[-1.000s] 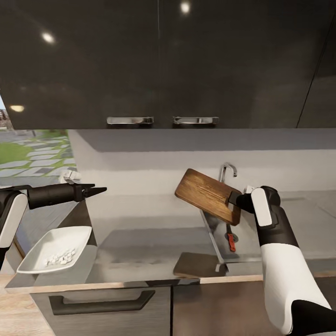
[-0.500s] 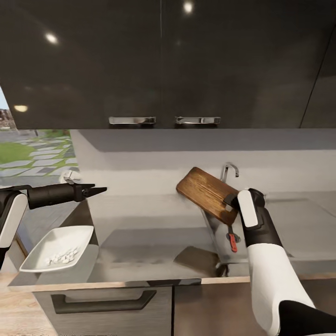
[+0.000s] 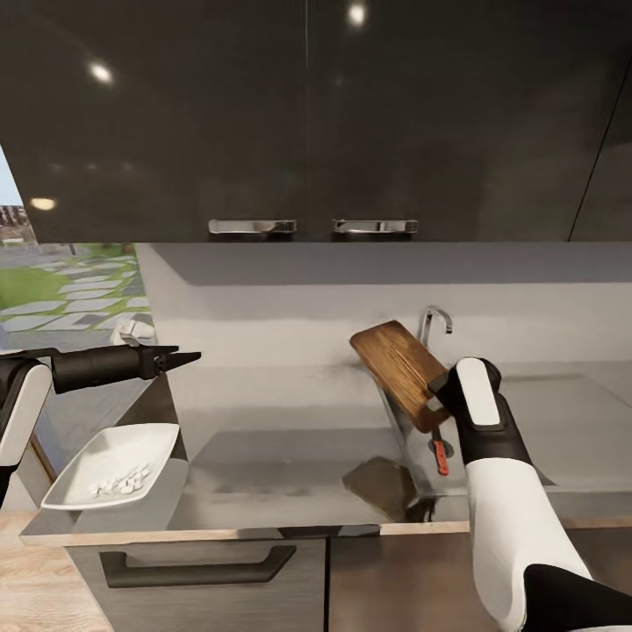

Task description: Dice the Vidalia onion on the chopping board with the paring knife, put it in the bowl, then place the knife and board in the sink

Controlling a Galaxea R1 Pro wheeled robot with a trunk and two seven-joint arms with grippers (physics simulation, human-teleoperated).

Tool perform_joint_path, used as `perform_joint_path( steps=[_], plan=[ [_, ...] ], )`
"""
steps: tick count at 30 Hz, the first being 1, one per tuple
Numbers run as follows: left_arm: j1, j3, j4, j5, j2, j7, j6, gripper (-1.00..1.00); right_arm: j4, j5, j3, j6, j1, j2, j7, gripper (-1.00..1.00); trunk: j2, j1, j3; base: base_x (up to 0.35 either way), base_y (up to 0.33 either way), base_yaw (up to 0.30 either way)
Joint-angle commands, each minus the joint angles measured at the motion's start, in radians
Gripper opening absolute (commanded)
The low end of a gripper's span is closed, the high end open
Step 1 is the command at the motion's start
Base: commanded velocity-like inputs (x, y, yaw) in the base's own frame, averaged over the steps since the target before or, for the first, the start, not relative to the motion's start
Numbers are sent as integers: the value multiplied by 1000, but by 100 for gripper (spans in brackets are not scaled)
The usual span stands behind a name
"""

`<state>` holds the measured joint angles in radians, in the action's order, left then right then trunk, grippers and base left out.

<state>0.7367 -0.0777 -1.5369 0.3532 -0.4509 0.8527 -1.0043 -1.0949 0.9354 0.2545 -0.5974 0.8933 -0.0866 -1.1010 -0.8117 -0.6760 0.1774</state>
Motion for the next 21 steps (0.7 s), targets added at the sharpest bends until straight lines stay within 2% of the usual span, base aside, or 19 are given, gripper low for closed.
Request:
perform_joint_path(
  steps=[1,6,10,13,18,21],
  plan=[
    [1,-1,0,-2,0,5,-4,100,-1,42,2,41,1,-1,-45,-100,-1,0,2,0,0,0],
    [1,-1,0,-2,0,5,-4,100,1,82,2,159,1,-1,-112,-100,-1,0,2,0,0,0],
    [1,-1,0,-2,0,5,-4,100,4,86,3,180,1,-1,-218,-100,-1,0,2,0,0,0],
    [1,-1,0,-2,0,5,-4,100,4,86,3,197,1,-1,-267,-100,-1,0,2,0,0,0],
    [1,-1,0,-2,0,5,-4,100,5,86,3,259,1,-1,-388,-100,-1,0,2,0,0,0],
    [1,-1,0,-2,0,5,-4,100,5,86,3,287,1,-1,-436,-100,-1,0,2,0,0,0]
  ],
)
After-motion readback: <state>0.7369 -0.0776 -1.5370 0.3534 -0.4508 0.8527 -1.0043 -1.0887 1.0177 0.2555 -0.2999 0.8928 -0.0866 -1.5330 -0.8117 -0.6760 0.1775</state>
